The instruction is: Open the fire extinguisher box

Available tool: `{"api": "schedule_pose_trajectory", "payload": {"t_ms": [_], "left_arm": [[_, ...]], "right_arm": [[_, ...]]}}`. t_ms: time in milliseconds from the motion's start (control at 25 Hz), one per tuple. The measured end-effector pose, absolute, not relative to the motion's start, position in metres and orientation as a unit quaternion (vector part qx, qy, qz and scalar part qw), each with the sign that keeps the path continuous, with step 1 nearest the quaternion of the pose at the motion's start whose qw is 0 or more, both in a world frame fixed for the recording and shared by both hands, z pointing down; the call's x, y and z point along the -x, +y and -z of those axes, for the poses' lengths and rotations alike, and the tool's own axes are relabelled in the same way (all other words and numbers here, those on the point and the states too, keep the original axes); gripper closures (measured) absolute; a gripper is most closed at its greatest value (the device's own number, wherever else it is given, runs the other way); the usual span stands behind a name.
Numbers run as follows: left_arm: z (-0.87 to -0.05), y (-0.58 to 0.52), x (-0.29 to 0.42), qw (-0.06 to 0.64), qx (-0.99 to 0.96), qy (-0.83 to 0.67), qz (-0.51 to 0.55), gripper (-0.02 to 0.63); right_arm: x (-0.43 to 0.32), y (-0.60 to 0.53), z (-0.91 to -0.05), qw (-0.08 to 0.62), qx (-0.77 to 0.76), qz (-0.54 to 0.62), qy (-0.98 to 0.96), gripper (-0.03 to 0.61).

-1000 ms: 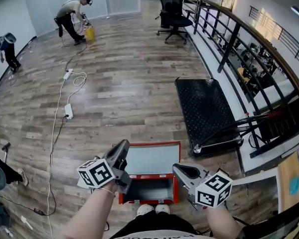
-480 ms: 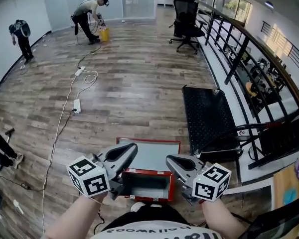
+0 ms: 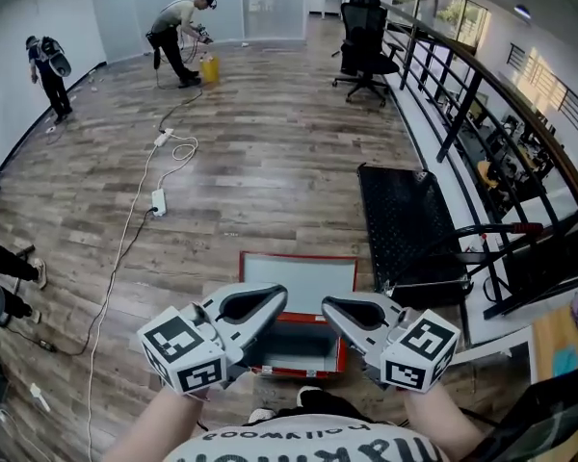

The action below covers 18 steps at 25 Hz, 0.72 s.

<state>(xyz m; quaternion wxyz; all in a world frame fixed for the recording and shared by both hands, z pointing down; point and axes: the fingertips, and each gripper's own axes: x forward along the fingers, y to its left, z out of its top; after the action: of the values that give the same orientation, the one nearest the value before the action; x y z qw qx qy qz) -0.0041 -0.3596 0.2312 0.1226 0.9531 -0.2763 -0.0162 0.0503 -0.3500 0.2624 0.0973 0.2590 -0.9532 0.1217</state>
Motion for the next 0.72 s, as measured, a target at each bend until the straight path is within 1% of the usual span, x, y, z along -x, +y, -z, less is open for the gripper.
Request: {"api": "schedule_pose_trajectory", "payload": {"t_ms": [400,560,720], "left_arm": [[-0.215,-0.302,0.047,0.131,-0.966,-0.221,0.032,0.609],[-0.225,-0.282,0.053,0.117,-0.972,-0.206,-0.001,0.609],[-0.249,-0.276,0.056,0.11,-0.969,-0.218,-0.042,0.609]], "right_arm": [[0.012,-0.293,-0.245,0.098,-0.289,-0.121,-0.945,0.568],[0.028,-0.271,-0.244,0.086,-0.292,-0.143,-0.942,0.568],[0.025,-0.263,-0.252,0.093,-0.328,-0.124,-0.932,0.568]]}}
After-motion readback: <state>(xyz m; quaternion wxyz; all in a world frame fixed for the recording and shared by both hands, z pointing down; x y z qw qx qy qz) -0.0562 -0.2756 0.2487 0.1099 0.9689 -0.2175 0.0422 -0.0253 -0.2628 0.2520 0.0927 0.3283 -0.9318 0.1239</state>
